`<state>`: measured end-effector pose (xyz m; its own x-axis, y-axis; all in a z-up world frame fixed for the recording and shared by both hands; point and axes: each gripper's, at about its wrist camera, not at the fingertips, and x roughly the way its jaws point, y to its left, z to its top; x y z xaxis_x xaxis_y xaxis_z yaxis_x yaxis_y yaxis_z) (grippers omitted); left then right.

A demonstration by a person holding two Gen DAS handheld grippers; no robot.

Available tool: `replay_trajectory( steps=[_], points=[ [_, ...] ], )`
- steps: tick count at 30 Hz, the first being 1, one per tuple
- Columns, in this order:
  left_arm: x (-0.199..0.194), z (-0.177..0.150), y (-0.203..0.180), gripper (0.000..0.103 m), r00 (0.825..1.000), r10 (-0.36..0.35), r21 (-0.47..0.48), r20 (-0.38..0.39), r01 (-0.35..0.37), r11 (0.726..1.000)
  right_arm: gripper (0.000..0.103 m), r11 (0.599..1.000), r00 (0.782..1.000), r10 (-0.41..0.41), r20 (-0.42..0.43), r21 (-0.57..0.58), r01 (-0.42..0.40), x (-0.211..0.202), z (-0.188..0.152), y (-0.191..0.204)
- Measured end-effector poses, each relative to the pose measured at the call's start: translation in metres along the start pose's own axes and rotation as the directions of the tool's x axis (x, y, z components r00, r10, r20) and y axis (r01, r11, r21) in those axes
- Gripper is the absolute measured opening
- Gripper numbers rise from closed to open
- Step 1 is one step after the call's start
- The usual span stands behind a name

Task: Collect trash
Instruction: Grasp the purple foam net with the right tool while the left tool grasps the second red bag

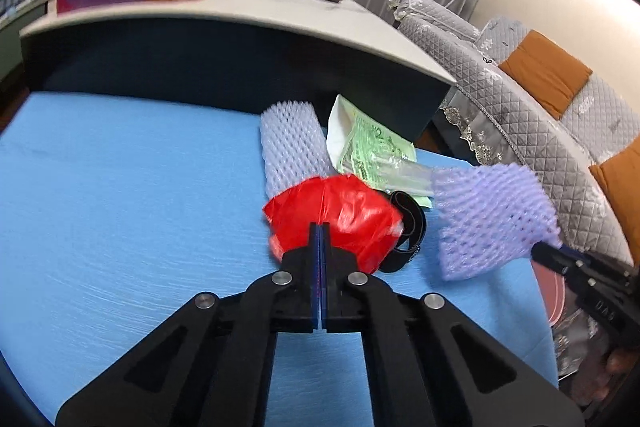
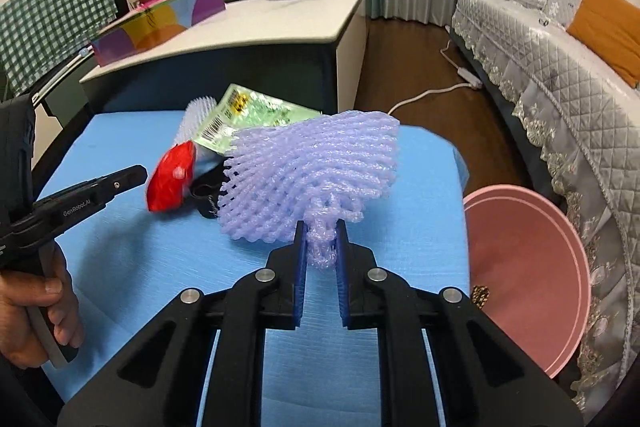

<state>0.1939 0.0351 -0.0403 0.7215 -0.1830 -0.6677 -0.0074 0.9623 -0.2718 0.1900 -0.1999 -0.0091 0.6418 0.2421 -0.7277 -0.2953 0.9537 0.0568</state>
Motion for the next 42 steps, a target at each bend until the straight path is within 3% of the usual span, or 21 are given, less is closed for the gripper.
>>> replay_trajectory(
  steps=[7, 10, 11, 12, 14, 16, 18, 23, 31, 36, 42],
  points=[
    [-0.019, 0.0, -0.01, 0.0, 0.998, 0.063, 0.106, 0.025, -0.066, 0.992, 0.014, 1.0, 0.999, -0.023, 0.043, -0.005, 0.023, -0.025, 0.0, -0.003],
    [-0.021, -0.006, 0.003, 0.003, 0.998, 0.058, 0.071, 0.013, -0.059, 0.996, 0.014, 0.999, 0.998, -0.036, 0.051, 0.013, 0.036, -0.037, -0.006, -0.007],
    [-0.022, -0.008, 0.009, 0.015, 0.999, 0.053, 0.037, 0.009, -0.053, 0.998, 0.014, 0.999, 0.998, -0.037, 0.051, 0.026, 0.036, -0.04, -0.008, -0.009],
    [-0.023, -0.009, 0.012, 0.034, 0.999, 0.048, 0.011, 0.01, -0.048, 0.999, 0.014, 0.999, 0.998, -0.036, 0.051, 0.033, 0.035, -0.043, -0.01, -0.01],
    [-0.025, -0.009, 0.014, 0.05, 0.999, 0.043, -0.011, 0.022, -0.043, 0.999, 0.014, 0.999, 0.998, -0.04, 0.053, 0.03, 0.038, -0.047, -0.013, -0.011],
    [-0.025, -0.008, 0.007, 0.055, 0.999, 0.04, 0.008, 0.026, -0.041, 0.999, 0.014, 0.999, 0.998, -0.045, 0.054, 0.023, 0.044, -0.05, -0.016, -0.012],
    [-0.019, -0.008, -0.001, 0.068, 0.999, 0.042, 0.033, 0.015, -0.043, 0.999, 0.014, 0.999, 0.998, -0.044, 0.052, 0.03, 0.043, -0.05, -0.018, -0.016],
    [0.005, -0.011, -0.016, 0.081, 0.997, 0.076, 0.069, -0.032, -0.074, 0.995, 0.014, 0.998, 0.998, -0.04, 0.051, 0.041, 0.038, -0.049, -0.019, -0.024],
    [0.033, -0.013, -0.021, 0.082, 0.987, 0.129, 0.084, -0.092, -0.122, 0.989, 0.014, 0.998, 0.998, -0.034, 0.055, 0.049, 0.031, -0.044, -0.017, -0.029],
    [0.032, -0.013, -0.021, 0.073, 0.988, 0.133, 0.092, -0.083, -0.126, 0.988, 0.014, 0.998, 0.998, -0.035, 0.045, 0.049, 0.033, -0.036, -0.015, -0.027],
    [0.013, -0.01, -0.018, 0.071, 0.989, 0.148, 0.09, -0.027, -0.145, 0.985, 0.014, 0.998, 0.997, -0.04, 0.07, 0.053, 0.036, -0.043, -0.012, -0.026]
  ],
)
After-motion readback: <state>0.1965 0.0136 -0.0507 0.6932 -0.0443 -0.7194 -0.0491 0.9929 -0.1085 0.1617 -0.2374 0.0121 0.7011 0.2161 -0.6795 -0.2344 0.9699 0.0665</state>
